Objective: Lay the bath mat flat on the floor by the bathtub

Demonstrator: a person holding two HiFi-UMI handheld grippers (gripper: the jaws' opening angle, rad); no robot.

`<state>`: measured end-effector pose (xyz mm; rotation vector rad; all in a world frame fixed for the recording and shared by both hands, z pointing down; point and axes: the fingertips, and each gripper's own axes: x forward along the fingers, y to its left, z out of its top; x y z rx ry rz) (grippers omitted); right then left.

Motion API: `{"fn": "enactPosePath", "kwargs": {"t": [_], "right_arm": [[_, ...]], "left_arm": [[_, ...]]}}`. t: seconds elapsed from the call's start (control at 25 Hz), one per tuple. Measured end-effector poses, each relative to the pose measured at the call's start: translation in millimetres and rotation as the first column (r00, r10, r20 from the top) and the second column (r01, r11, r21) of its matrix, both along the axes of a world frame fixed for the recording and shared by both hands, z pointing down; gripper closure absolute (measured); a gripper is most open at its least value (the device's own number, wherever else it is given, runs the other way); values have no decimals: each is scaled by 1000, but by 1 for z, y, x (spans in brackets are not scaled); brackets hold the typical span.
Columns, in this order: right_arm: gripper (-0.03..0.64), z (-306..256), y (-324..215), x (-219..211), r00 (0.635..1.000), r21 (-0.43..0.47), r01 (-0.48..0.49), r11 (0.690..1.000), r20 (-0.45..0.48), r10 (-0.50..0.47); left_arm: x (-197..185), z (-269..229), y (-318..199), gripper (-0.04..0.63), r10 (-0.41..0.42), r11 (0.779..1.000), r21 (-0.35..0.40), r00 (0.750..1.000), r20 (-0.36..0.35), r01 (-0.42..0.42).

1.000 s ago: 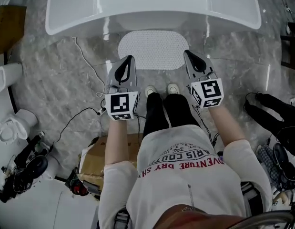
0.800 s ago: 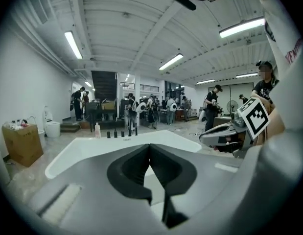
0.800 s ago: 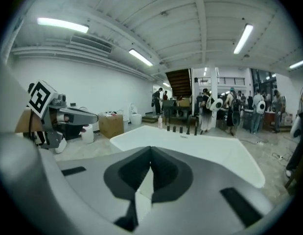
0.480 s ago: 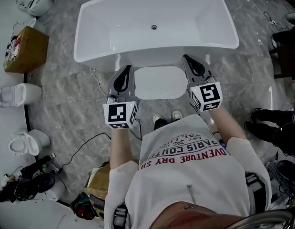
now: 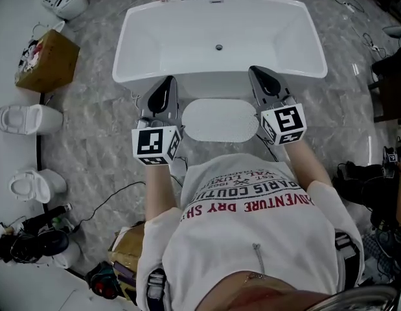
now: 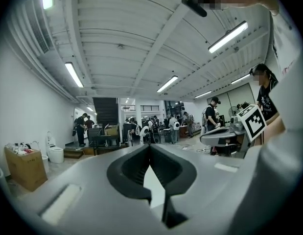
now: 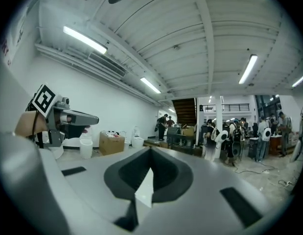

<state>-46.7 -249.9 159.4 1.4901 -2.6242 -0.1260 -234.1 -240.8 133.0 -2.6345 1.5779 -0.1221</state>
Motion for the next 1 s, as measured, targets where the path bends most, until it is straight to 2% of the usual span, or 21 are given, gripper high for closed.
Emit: {"fn": "enactPosePath", "kwargs": {"t": [0.24, 0.84, 1.0], "right_arm": [[609, -13, 2, -12, 1000, 51, 8, 999, 16, -9], [609, -7, -5, -17, 998, 31, 52, 998, 35, -53], [609, -7, -5, -9, 997, 27, 19, 999, 68, -20]], "left_arm": [[-16, -1, -4, 583, -29, 1000, -6, 999, -26, 29], [-9, 3, -5, 583, -29, 999, -28, 1000, -2, 29], [-8, 6, 0, 583, -30, 999, -36, 1000, 9, 30]]}}
